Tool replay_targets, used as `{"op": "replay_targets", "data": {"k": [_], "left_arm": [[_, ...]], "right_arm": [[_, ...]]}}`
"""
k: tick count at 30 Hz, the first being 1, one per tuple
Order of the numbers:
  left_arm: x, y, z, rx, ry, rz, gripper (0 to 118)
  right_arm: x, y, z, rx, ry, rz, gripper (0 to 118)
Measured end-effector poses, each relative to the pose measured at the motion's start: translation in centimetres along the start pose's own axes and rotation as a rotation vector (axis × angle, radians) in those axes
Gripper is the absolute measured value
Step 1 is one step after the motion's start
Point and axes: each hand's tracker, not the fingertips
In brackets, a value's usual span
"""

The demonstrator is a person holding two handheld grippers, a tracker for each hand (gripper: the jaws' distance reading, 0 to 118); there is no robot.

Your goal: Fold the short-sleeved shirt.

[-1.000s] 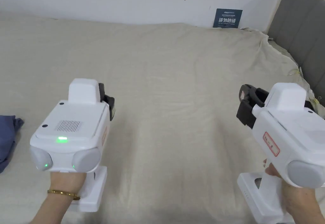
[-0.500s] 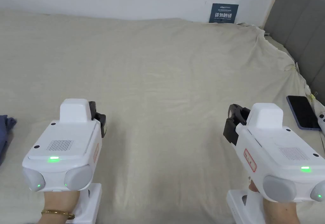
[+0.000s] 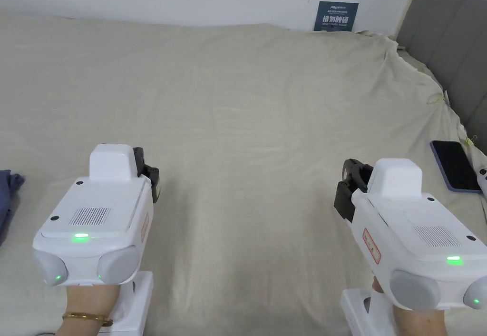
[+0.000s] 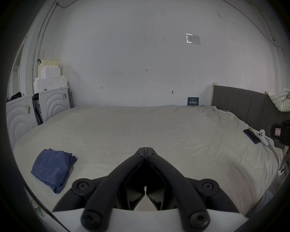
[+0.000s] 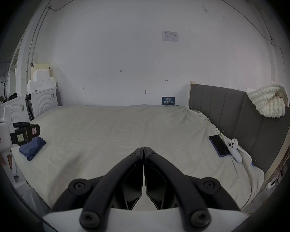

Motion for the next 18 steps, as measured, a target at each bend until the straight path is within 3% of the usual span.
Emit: {"op": "replay_targets", "data": {"k": [18], "left_arm": [[0.64, 0.21, 0.31, 0.01, -0.011, -0.019, 0]], "right_arm": [[-0.04, 0.44, 0.49, 0.019, 0.003, -0.004, 0]]}}
